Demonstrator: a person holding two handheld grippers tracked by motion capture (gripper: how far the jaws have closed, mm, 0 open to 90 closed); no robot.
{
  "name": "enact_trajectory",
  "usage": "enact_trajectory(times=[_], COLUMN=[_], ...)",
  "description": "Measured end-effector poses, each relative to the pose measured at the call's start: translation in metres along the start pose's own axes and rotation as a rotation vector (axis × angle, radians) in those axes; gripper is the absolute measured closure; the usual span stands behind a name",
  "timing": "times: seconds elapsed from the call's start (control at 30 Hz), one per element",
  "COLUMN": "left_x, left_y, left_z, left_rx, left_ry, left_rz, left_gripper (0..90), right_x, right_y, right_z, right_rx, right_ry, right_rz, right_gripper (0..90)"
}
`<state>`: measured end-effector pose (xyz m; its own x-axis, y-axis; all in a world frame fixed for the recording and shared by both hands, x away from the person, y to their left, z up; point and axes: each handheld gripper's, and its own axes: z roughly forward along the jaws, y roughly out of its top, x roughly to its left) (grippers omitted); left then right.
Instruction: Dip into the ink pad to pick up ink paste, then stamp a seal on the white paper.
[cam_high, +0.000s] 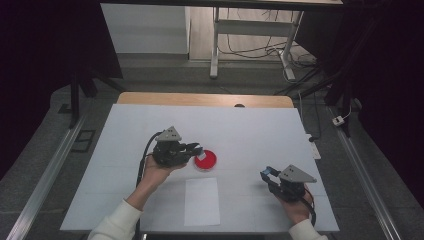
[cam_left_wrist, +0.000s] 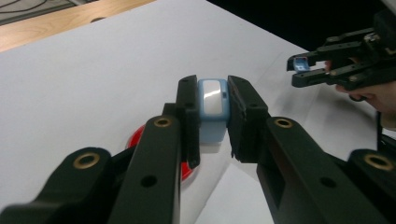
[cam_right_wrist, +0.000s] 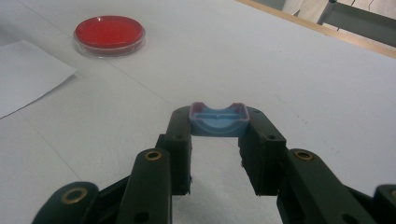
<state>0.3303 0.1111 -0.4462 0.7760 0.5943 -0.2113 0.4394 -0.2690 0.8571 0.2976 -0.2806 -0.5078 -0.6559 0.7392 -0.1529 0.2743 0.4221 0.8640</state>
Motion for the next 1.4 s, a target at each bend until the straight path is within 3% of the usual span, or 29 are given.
enact_trajectory(times=[0.13, 0.8, 1.4], left_x=[-0.002, -0.009, -0.026], left_y=[0.0, -0.01, -0.021], left_z=[-0.003, -0.016, -0.012], left_rx=[0.0, 0.03, 0.077], left_ry=[-0.023, -0.038, -0.055], left_rz=[-0.001, 0.018, 0.067], left_gripper=[74.9, 74.5, 74.5], right_x=[0.0, -0.001, -0.001], right_y=[0.0, 0.0, 0.0], right_z=[0.0, 0.0, 0.001], right_rx=[-0.003, -0.004, 0.003], right_ry=[0.002, 0.002, -0.003], right_rz=[0.003, 0.006, 0.003], right_gripper=[64.7, 64.6, 64.7])
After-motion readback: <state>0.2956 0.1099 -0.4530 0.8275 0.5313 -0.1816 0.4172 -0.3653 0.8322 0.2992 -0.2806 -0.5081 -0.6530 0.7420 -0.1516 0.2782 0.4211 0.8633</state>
